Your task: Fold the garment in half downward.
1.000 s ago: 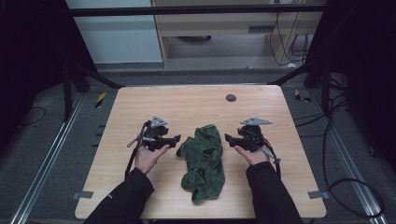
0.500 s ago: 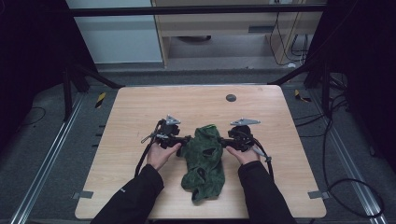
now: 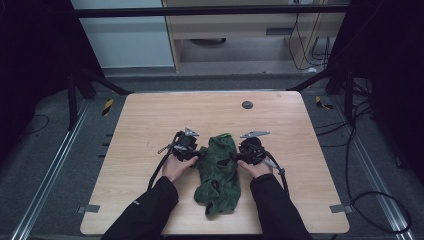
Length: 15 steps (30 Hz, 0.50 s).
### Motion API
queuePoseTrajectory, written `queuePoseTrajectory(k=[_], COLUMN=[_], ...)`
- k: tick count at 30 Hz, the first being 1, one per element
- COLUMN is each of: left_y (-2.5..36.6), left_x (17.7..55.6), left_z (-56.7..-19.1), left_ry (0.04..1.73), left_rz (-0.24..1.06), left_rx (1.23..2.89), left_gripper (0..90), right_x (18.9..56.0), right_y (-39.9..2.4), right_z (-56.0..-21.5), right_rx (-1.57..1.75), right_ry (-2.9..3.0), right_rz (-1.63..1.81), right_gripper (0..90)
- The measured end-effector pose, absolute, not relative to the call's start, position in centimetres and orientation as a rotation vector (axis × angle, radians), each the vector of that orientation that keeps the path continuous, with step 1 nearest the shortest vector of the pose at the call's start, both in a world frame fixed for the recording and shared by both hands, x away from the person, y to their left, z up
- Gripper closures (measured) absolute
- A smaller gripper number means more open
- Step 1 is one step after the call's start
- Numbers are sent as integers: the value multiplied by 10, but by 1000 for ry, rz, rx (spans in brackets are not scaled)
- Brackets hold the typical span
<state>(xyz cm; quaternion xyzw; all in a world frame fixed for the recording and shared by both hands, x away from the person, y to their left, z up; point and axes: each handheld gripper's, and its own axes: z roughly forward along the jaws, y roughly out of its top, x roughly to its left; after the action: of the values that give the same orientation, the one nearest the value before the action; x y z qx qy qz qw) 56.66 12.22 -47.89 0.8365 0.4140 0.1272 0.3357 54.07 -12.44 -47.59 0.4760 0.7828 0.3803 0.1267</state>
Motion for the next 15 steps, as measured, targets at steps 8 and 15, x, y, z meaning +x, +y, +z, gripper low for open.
queuePoseTrajectory(k=[8, 15], left_y=[118, 116], left_x=[566, 564], left_z=[-489, -487], left_ry=[1088, 1085], left_rz=[304, 277], left_rx=[2202, 2214], left_gripper=[539, 730], right_x=[543, 544], right_y=[-123, -120], right_z=[-487, -490], right_rx=[1410, 1408], right_ry=[2325, 2340], right_rz=[1076, 1067], right_gripper=[621, 749])
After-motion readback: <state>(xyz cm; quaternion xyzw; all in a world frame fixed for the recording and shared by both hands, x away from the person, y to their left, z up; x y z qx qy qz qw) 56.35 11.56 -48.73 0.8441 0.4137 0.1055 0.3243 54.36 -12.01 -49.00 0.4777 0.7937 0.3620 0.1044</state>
